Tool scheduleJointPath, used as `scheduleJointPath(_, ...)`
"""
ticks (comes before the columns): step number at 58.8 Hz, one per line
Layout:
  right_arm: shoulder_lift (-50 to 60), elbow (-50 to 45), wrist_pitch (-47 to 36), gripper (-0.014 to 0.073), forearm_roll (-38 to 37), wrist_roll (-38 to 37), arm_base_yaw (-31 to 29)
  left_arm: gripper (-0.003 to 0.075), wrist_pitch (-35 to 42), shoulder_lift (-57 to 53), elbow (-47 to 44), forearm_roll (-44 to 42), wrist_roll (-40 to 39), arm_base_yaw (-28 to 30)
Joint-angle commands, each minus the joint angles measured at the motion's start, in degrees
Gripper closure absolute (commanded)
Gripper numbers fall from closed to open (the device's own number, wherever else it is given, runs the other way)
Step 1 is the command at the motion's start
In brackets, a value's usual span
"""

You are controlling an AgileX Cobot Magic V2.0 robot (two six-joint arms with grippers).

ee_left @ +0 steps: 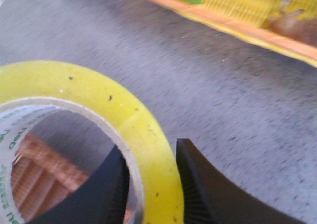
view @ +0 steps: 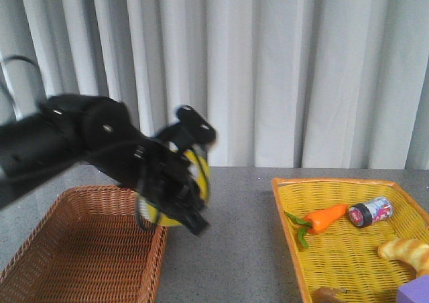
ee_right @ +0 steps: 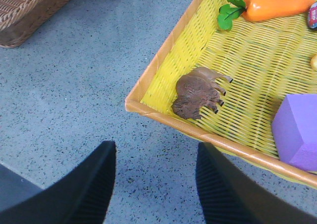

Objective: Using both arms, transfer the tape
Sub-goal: 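Lift the tape roll with the left gripper and lower it into the brown basket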

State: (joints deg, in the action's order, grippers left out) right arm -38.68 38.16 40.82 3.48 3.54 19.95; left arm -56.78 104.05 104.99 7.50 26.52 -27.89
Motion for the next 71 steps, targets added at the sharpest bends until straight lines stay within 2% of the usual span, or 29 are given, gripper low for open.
scheduleJointPath(1, 0.1, 1.37, -3.59, 0.0232, -0.01, 0.02, -0.25, 0.0606, 0.64, -4.07, 1.95, -0.23, -3.93, 4.36)
scheduleJointPath(12, 0.1, 1.37, -3.59, 0.0232, -0.01, 0.02, -0.25, 0.0606, -4.11, -2.34, 1.95, -0.23, -6.51, 11.36)
scheduleJointPath(23, 0.1, 1.37, -3.59, 0.0232, -0.01, 0.02, -0.25, 0.0606, -4.48, 0.91, 1.95, -0.17, -6.51, 15.84)
scheduleJointPath(54, 0.1, 1.37, -3.59, 0.0232, -0.01, 0.02, -0.25, 0.0595, -6.49, 11.18, 1.9, 1.58, -6.51, 17.24)
scheduleJointPath(60, 0.1, 1.37, -3.59, 0.0232, -0.01, 0.02, -0.25, 0.0542, -6.5, 11.18, 1.9, 3.29, -6.51, 17.24)
scheduleJointPath(71, 0.1, 1.37, -3.59, 0.0232, -0.01, 0.02, -0.25, 0.033, -7.37, 10.91, 1.9, 4.82, -6.39, 17.24)
